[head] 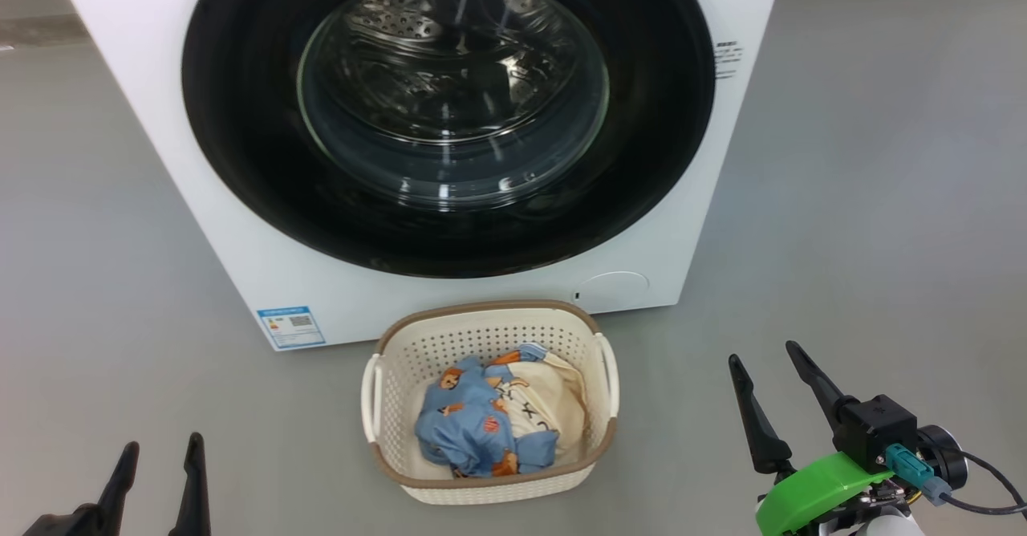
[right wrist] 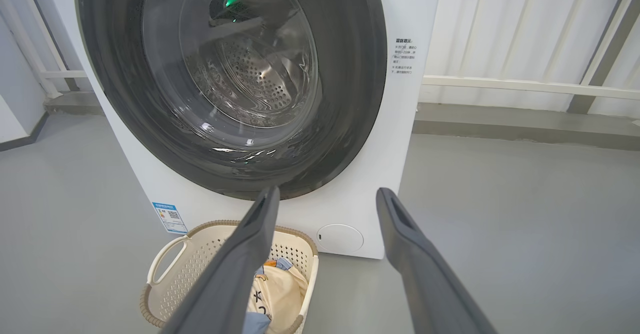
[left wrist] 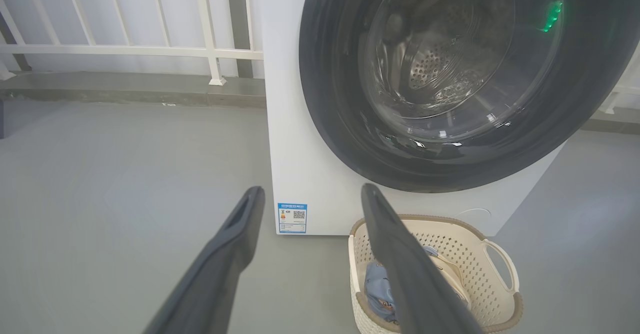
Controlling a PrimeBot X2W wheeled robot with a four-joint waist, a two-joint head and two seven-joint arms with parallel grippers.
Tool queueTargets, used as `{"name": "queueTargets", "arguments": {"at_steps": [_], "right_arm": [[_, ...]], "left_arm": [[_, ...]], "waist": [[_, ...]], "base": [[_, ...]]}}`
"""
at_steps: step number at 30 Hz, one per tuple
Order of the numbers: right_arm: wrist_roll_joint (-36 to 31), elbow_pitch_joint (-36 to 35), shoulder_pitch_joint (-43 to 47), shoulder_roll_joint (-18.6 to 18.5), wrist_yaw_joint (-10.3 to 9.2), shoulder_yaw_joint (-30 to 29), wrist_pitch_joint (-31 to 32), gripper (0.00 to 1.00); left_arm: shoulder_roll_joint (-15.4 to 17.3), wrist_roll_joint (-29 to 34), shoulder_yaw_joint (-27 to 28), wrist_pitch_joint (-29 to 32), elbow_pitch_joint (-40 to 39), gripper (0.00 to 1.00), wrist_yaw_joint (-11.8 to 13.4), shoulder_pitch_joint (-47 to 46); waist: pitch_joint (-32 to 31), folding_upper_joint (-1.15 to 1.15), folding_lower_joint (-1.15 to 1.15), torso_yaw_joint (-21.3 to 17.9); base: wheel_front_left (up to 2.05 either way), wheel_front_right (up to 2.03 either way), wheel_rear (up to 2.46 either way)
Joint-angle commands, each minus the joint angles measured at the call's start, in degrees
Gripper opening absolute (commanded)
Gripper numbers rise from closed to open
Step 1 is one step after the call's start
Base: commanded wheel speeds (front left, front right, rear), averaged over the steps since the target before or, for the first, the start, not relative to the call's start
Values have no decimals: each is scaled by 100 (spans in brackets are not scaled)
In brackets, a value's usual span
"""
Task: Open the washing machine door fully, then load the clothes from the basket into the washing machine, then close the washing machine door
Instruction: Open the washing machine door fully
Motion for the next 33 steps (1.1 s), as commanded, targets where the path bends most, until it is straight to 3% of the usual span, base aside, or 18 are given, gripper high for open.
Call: {"name": "queueTargets", "arguments": {"at_steps": [1, 17, 33], "right_arm": [[-23, -128, -204, -15, -6, 161, -70, 100], [0, -131, -212, -15, -6, 174, -70, 100], [-8, -120, -217, -15, -6, 178, -70, 100]], "left_arm": [[110, -51, 174, -78, -160, 100, -9, -120], [61, -16, 305, -78, -291, 100, -9, -156], [62, -63, 258, -78, -201, 100, -9, -168]], "waist": [[4, 0, 0, -2], [21, 0, 0, -9], [0, 0, 0, -6]], "base": [[112, 112, -224], [107, 107, -214], [15, 15, -29]]}}
